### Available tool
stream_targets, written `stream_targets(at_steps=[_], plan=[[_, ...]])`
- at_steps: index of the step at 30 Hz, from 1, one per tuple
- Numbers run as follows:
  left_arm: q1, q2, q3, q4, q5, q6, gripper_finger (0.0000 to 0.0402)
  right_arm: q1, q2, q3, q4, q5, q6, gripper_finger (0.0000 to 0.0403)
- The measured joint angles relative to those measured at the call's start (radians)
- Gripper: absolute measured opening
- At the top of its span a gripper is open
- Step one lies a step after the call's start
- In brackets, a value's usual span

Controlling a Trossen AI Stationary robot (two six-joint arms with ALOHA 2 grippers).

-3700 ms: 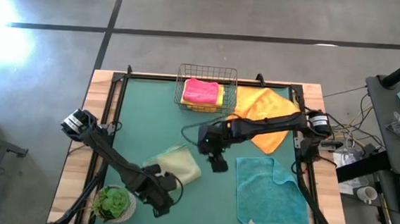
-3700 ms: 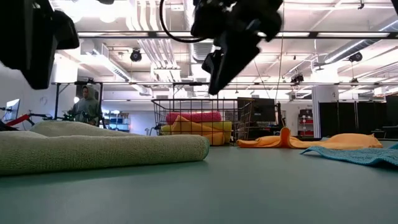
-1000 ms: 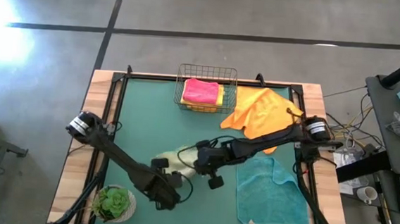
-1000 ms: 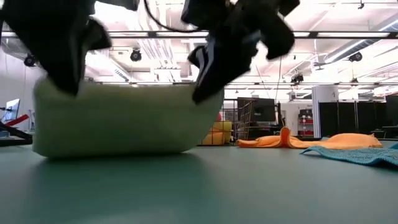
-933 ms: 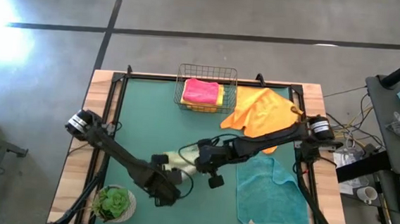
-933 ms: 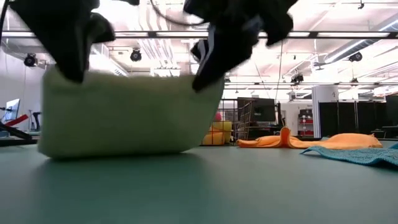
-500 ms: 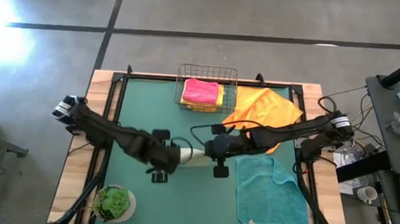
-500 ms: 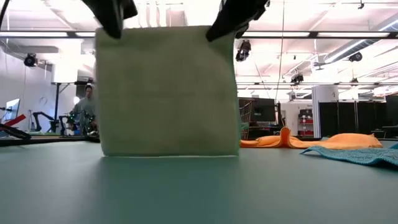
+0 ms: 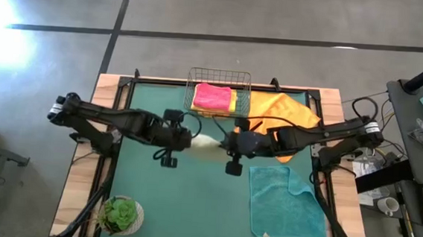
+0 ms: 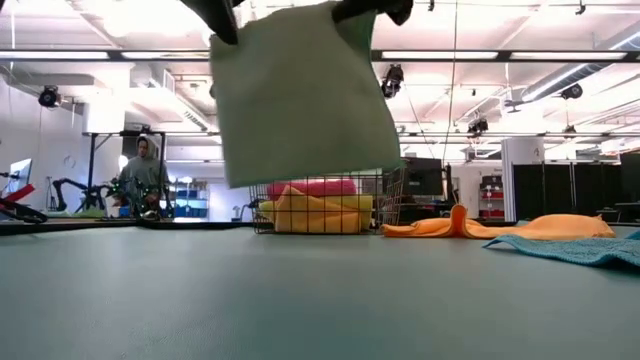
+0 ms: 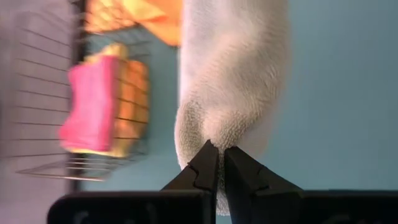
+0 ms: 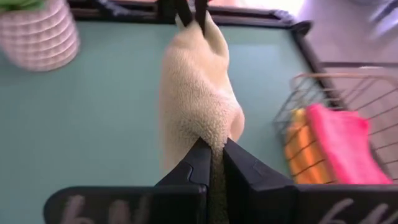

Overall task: Fold microfiber towels
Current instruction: Put the green microfiber towel into the wire basket

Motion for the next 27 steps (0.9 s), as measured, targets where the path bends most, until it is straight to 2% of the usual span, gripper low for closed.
stream_targets(at_steps=[5, 9, 14, 21, 23, 27], plan=[[0.079, 0.006, 0.050, 0.041, -0.059, 0.117, 0.0000, -0.048, 0.000, 0.048, -0.004, 0.029, -0.039, 0.0011], [0.150, 0.006, 0.097, 0.059, -0.076, 0.182, 0.0000, -0.094, 0.000, 0.087, -0.050, 0.094, -0.081, 0.0011], [0.232, 0.006, 0.142, 0.109, -0.080, 0.298, 0.0000, -0.170, 0.000, 0.128, -0.047, 0.098, -0.153, 0.0011], [0.369, 0.022, 0.149, 0.275, -0.081, 0.477, 0.0000, -0.332, 0.000, 0.165, 0.010, 0.098, -0.302, 0.0011], [0.417, 0.038, 0.147, 0.308, -0.080, 0.519, 0.0000, -0.387, 0.001, 0.165, 0.050, 0.085, -0.354, 0.0011], [0.512, 0.086, 0.146, 0.389, -0.080, 0.578, 0.0000, -0.504, 0.017, 0.164, 0.114, -0.039, -0.421, 0.0011]])
